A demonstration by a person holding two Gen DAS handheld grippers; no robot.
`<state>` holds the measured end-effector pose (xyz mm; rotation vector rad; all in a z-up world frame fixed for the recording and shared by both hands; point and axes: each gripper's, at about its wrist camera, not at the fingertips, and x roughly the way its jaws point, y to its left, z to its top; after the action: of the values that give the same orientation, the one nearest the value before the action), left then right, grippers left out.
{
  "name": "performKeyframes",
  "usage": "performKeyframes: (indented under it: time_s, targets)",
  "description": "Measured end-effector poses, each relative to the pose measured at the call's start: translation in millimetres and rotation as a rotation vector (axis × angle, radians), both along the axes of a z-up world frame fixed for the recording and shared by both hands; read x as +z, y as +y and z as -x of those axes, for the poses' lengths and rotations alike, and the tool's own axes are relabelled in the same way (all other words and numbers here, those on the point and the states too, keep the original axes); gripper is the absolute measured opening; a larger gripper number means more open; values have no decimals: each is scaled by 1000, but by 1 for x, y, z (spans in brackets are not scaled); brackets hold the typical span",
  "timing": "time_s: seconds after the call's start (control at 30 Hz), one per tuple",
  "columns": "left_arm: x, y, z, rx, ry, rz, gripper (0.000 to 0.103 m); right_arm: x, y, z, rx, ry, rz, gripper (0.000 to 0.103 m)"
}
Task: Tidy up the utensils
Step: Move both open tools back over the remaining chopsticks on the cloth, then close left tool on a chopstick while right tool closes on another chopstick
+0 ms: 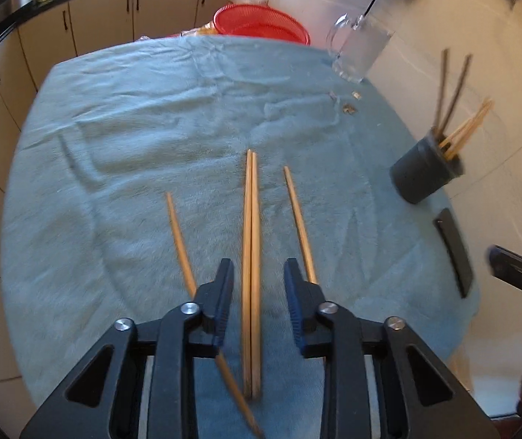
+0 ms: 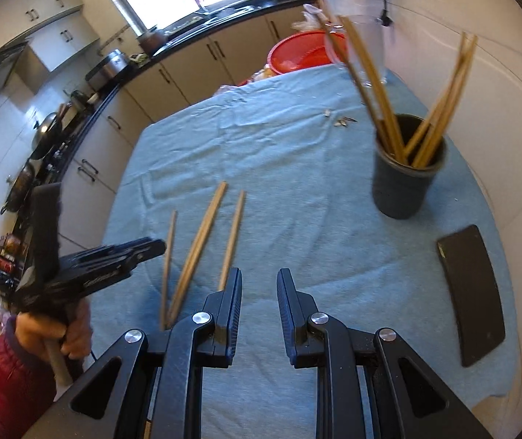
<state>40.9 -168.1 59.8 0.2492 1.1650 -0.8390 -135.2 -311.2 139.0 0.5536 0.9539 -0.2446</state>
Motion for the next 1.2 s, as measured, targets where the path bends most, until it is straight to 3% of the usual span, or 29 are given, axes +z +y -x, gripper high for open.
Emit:
performKeyframes:
  time_s: [0.2, 0.47, 0.57, 0.73, 0.93, 1.2]
  targets:
    - [-21, -32, -12, -46, -15, -69, 24, 0, -21, 5, -3, 5, 11, 21]
    - [-43, -44, -26, -31, -3, -143, 22, -9, -41, 5, 11, 23, 0, 21]
    - [-47, -49, -29, -28, 7, -141, 22, -11, -44, 4, 20, 29, -5, 21]
    - [-49, -63, -32, -41, -44, -162, 22, -15, -46, 5, 29, 41, -11, 21]
    - [-39, -51, -39, -19, -1, -89, 22, -16, -45, 9, 28, 36, -11, 21]
    - [-47, -58, -39, -16, -31, -145, 22, -16, -43, 7, 33, 37, -13, 21]
